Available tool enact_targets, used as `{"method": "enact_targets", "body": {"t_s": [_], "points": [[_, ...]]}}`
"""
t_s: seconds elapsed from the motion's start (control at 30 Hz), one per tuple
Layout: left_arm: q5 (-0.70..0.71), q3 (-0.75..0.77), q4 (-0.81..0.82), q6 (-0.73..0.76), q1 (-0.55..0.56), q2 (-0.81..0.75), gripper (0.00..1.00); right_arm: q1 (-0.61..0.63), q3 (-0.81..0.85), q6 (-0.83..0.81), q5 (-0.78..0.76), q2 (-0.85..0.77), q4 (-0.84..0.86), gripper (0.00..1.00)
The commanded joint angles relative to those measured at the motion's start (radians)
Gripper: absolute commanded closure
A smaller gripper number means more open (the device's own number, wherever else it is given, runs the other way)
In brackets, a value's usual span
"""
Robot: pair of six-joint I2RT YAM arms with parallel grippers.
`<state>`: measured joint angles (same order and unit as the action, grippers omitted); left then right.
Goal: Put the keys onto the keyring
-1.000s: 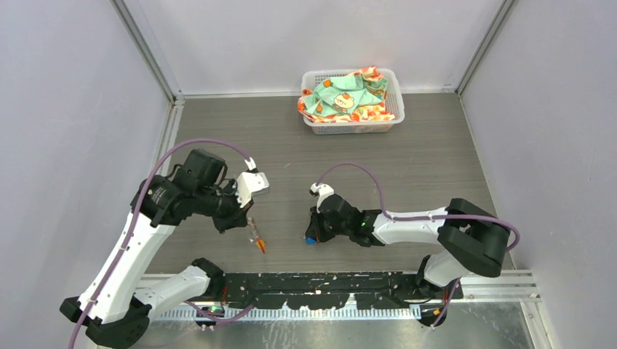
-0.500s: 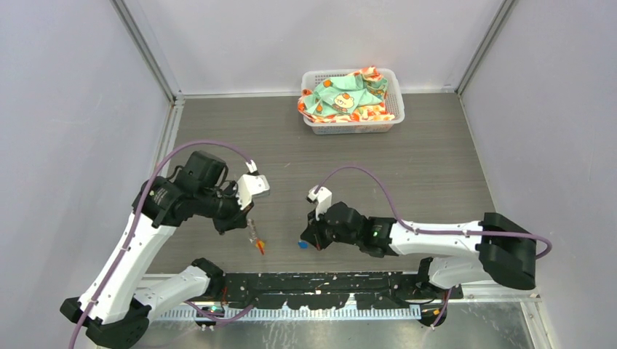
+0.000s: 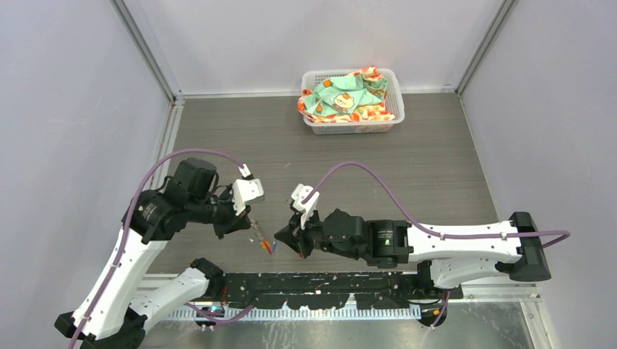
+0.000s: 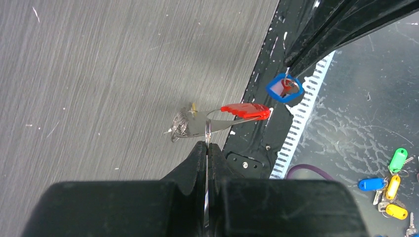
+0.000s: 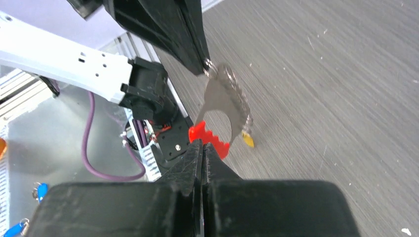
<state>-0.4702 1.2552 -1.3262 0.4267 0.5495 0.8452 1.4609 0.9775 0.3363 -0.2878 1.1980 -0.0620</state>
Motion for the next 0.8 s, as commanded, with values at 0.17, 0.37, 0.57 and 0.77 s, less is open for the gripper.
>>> {"method": "enact_targets", "body": {"t_s": [0.17, 0.37, 0.57, 0.77], "points": [[-0.119, 0.001, 0.093, 0.013, -0.004, -0.040, 1.00, 0.011, 0.092, -0.066, -0.013, -0.012, 0.042, 0.99], [-0.130, -0.013, 0.106, 0.022, -0.004, -0.041, 1.00, 0.012, 0.124, -0.080, -0.007, 0.037, 0.082, 0.99], [-0.138, -0.003, 0.121, -0.038, -0.003, -0.016, 1.00, 0.012, 0.124, -0.096, -0.033, 0.053, 0.146, 0.99], [-0.174, -0.001, 0.126, -0.110, -0.003, -0.006, 0.99, 0.012, 0.135, -0.111, -0.038, 0.070, 0.165, 0.99]]}}
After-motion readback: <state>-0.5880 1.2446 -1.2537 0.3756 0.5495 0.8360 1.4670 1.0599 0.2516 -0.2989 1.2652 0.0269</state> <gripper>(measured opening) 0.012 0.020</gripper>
